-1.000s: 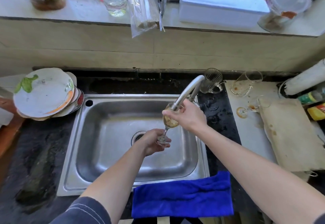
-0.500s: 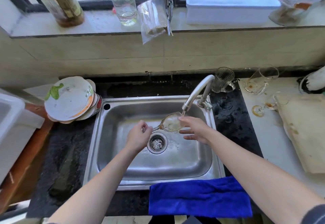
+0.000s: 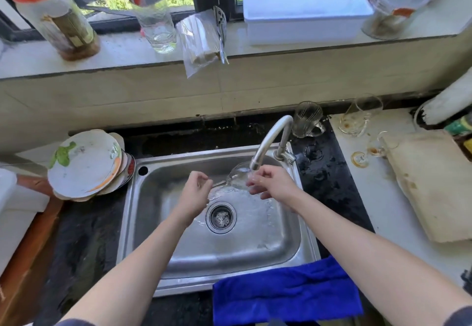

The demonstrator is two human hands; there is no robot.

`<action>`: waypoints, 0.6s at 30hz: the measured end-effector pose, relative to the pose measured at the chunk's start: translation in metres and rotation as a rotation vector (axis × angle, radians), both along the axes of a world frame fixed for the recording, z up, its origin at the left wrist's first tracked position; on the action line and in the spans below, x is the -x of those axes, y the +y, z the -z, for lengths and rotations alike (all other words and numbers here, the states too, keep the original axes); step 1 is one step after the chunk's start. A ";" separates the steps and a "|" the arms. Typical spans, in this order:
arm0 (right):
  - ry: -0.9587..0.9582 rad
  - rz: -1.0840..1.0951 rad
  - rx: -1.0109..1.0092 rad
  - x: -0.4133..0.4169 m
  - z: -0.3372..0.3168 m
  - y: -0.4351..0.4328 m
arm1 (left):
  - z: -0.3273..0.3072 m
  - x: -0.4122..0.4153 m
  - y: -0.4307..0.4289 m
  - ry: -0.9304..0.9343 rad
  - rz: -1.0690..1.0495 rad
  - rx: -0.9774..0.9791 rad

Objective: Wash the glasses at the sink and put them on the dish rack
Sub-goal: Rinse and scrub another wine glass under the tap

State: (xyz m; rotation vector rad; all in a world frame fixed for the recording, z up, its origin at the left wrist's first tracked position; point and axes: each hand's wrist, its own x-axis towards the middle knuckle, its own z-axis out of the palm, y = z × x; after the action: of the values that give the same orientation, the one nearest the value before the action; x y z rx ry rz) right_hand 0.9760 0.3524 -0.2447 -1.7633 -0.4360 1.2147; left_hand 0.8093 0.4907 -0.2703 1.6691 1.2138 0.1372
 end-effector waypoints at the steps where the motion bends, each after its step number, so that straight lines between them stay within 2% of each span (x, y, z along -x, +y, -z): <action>1: -0.077 -0.041 -0.018 0.000 0.001 -0.001 | 0.011 -0.003 0.000 -0.051 -0.160 0.246; 3: -0.294 -0.181 -0.040 0.001 0.004 -0.007 | 0.028 -0.010 0.000 -0.076 -0.362 0.616; 6: -0.584 -0.425 -0.070 0.003 0.006 -0.018 | 0.048 -0.024 -0.004 0.012 -0.319 0.880; 8: -0.740 -0.531 -0.096 0.001 0.005 -0.024 | 0.053 -0.038 -0.009 0.020 -0.268 0.871; 10: -0.837 -0.568 -0.064 -0.005 0.003 -0.025 | 0.053 -0.054 -0.014 -0.043 -0.339 0.799; 14: -0.793 -0.607 0.082 -0.005 -0.006 -0.010 | 0.044 -0.076 -0.017 -0.192 -0.473 0.656; 18: -0.745 -0.711 0.123 -0.010 -0.011 -0.011 | 0.041 -0.067 -0.009 -0.213 -0.511 0.537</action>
State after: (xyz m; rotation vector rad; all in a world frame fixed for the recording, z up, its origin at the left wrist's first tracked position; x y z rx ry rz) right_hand 0.9860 0.3409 -0.2338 -2.2264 -1.5491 0.9906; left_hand 0.8767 0.4820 -0.3115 0.8421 1.3439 0.2687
